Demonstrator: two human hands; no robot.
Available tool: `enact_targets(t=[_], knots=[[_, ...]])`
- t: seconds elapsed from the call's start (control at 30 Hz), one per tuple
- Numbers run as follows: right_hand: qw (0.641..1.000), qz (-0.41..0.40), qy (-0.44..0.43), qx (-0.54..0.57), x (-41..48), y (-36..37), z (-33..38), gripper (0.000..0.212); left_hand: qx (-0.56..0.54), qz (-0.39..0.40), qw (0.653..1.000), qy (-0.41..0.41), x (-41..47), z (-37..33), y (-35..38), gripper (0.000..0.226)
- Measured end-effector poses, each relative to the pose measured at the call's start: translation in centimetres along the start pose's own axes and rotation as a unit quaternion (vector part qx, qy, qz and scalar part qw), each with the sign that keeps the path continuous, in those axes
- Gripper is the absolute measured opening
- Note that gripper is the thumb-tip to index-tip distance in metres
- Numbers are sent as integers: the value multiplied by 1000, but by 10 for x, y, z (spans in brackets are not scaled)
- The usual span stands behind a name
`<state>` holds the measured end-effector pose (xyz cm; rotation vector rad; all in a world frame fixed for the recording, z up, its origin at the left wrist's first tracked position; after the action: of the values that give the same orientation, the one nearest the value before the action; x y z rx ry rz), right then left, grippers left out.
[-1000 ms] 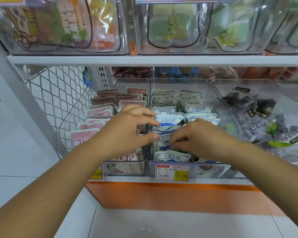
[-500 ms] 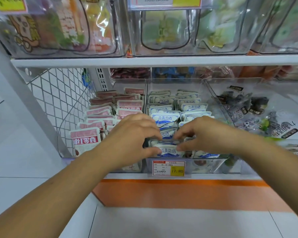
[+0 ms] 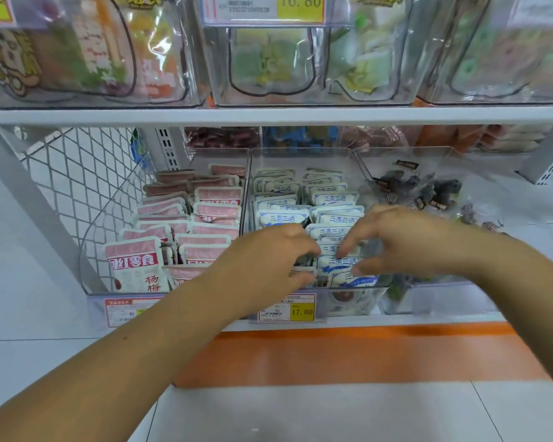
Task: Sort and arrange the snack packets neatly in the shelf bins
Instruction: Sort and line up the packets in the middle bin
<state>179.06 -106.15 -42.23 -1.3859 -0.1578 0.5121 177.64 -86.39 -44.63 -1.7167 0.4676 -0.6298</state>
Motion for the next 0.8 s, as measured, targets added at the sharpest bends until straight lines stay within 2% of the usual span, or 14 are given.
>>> enact_targets(t=[0.1, 0.3, 0.43, 0.53, 0.57, 0.63, 0.7, 0.8], knots=[[996, -51, -30, -68, 4, 9, 10, 27, 7, 40, 999, -9, 4, 4, 8, 32], [991, -111, -48, -65, 3, 5, -1, 19, 21, 55, 998, -28, 4, 14, 1, 22], [986, -104, -49, -124, 11, 17, 8, 22, 41, 49, 998, -14, 3, 11, 4, 27], [997, -54, -27, -46, 5, 6, 10, 19, 13, 61, 998, -7, -4, 13, 0, 41], [998, -52, -16, 10, 2, 0, 9, 17, -11, 55, 998, -14, -7, 15, -3, 45], [990, -113, -4, 79, 1, -13, 5, 14, -50, -14, 999, -17, -10, 23, -13, 43], [985, -170, 2, 20, 10, -14, 2, 19, -25, -107, 994, -9, -12, 35, -22, 38], [983, -161, 9, -87, 28, 0, 6, 29, 26, -129, 991, -31, -11, 57, -21, 43]])
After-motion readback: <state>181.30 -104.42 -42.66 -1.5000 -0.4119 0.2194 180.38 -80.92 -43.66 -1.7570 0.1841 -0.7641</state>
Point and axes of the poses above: each hand's wrist, its own x-axis towards the middle knuckle, its own y-axis out of the palm, z = x × y, the point moved 3 cm from there along x, towards the middle knuckle, and after that the axes turned 2 degrees about x, right-handed, at the moved point
